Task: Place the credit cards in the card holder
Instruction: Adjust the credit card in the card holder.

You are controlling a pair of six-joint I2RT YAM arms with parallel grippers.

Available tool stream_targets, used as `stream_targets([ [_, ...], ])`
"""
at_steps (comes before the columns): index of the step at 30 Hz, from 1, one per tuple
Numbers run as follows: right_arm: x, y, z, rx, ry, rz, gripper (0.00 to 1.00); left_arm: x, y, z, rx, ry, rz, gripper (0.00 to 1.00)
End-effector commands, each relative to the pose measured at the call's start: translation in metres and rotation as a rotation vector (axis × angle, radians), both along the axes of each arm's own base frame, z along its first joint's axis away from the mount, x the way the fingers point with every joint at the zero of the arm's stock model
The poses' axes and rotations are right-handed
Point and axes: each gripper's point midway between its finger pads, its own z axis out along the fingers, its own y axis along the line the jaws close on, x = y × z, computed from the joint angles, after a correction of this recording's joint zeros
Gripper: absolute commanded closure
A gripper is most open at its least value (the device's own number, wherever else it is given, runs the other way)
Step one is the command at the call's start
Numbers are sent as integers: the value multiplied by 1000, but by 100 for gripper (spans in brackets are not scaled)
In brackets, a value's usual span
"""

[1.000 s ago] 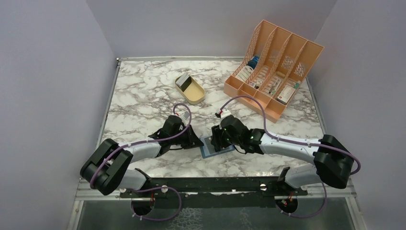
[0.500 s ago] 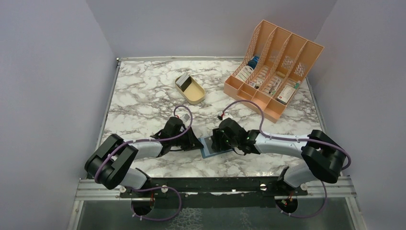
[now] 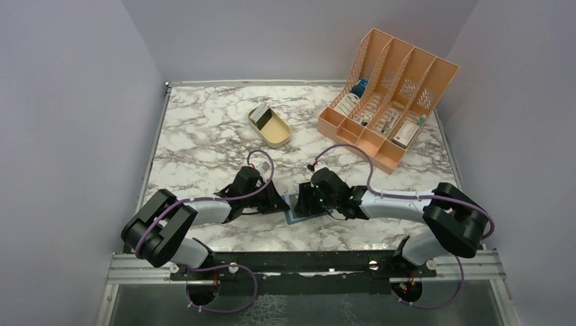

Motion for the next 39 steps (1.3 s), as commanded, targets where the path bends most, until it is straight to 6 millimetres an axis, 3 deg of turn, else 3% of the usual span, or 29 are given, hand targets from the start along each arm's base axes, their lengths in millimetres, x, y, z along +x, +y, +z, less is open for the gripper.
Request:
stream_targets([
  [1, -8, 7, -4, 57, 34, 16, 49, -2, -4, 1, -19, -10, -15, 83],
  [13, 8, -5, 4, 15, -41, -49, 45, 0, -2, 3, -19, -20, 1, 83],
  [23, 10, 8, -5, 15, -15, -19, 45, 0, -2, -3, -5, -8, -1, 87],
  [30, 0, 27, 15, 135, -51, 99, 46, 1, -3, -3, -2, -10, -2, 89],
  [39, 8, 9, 23, 78, -136, 82, 49, 1, -3, -5, 2, -8, -4, 88],
])
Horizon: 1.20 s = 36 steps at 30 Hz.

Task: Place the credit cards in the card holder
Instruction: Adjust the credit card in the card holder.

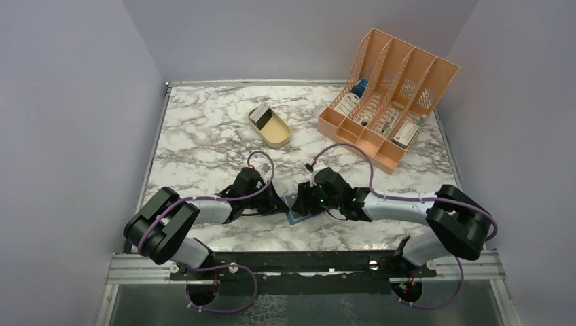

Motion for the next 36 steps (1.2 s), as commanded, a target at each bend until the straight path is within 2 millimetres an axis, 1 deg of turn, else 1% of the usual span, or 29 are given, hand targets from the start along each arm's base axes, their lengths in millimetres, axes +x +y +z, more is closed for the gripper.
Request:
stream_targets([
  [1, 9, -3, 16, 4, -67, -16, 49, 4, -2, 2, -3, -20, -2, 88],
  [4, 14, -5, 21, -13, -79, -39, 47, 5, -1, 3, -3, -26, 13, 88],
  [7, 20, -6, 20, -27, -90, -66, 46, 7, 1, 4, 4, -35, 25, 89],
  [15, 28, 2, 1, -71, -58, -82, 45, 7, 1, 0, 14, -22, 21, 89],
  [20, 27, 6, -10, -92, -30, -69, 45, 8, 0, -1, 14, -22, 15, 91],
  [22, 26, 8, -10, -81, -24, -63, 45, 8, 0, -1, 16, -22, 13, 92],
  [25, 24, 15, -5, -43, -26, -37, 45, 8, 0, -2, 17, -20, 13, 91],
  [27, 21, 19, 0, -9, -34, -14, 47, 8, -1, -1, 14, -23, 11, 90],
  [30, 17, 20, 2, 16, -38, 11, 52, 9, -1, 0, 13, -29, 10, 88],
  [34, 14, 17, -5, -3, -28, 19, 60, 9, -1, 2, 13, -33, 8, 86],
  [36, 13, 15, -8, -13, -24, 15, 62, 8, 0, 2, 14, -34, 8, 85],
])
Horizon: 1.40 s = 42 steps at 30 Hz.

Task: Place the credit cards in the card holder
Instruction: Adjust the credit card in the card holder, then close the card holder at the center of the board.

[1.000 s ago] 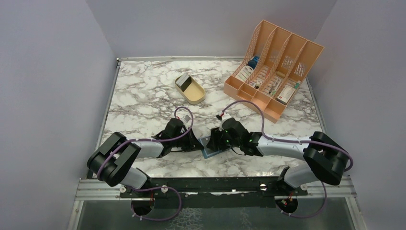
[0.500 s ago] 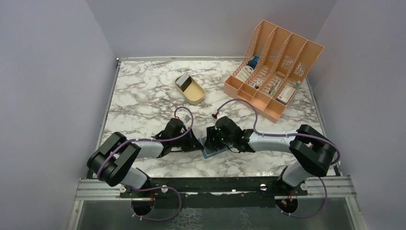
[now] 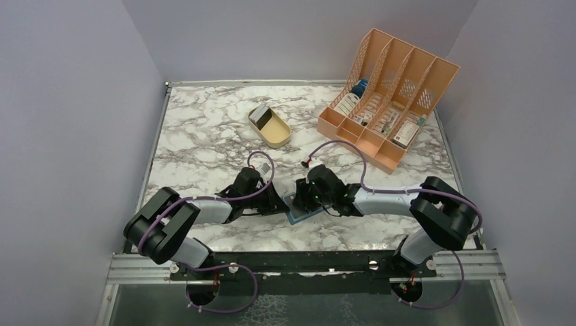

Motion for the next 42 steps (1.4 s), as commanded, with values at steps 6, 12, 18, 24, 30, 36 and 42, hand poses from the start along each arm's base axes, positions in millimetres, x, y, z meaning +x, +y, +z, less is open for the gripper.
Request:
stream_targets([
  [6, 0, 0, 27, 27, -43, 6, 54, 11, 3, 10, 29, -57, 15, 76],
  [12, 19, -39, 45, -142, -146, -97, 51, 18, 9, 25, 53, -102, 38, 61],
  [18, 33, -77, 43, -351, -197, -189, 47, 23, 19, 27, 81, -115, 64, 50],
  [24, 40, -90, 28, -491, -191, -211, 46, 25, 22, 27, 76, -117, 66, 44],
  [30, 45, -93, 12, -576, -190, -192, 46, 21, 15, 25, 37, -97, 32, 39],
  [36, 47, -100, 6, -612, -192, -217, 59, 21, 11, 19, 28, -74, 22, 36],
  [42, 43, -95, 0, -555, -164, -213, 83, 21, 4, 16, -1, -39, 7, 36],
])
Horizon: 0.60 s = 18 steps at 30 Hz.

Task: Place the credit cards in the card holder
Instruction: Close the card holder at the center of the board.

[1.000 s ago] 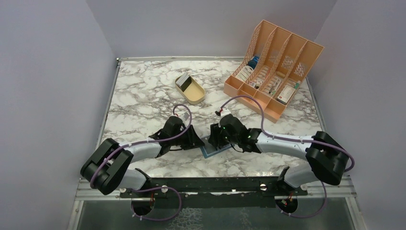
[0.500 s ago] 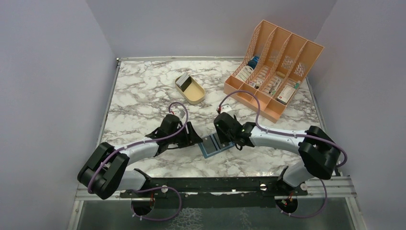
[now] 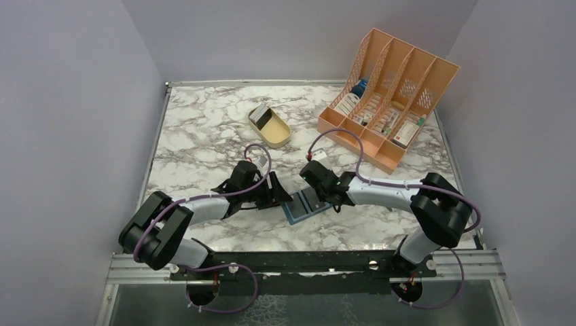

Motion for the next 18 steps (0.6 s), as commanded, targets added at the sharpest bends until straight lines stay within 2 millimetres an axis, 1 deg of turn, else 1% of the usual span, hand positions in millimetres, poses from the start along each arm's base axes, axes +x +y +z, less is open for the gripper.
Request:
stream_targets([
  [1, -2, 1, -3, 41, 9, -17, 86, 1, -8, 1, -32, 25, -20, 36],
  [5, -9, 12, -5, 119, 40, 0, 94, 3, -12, 11, -68, 18, -17, 36],
  [11, -21, 28, -10, 222, 106, 24, 96, 6, -22, 29, -131, 7, -34, 36],
  [16, -31, 45, -9, 333, 153, 47, 97, 5, -28, 50, -198, -8, -50, 37],
  [18, -35, 48, -10, 355, 168, 51, 98, 4, -30, 59, -220, -15, -53, 37],
])
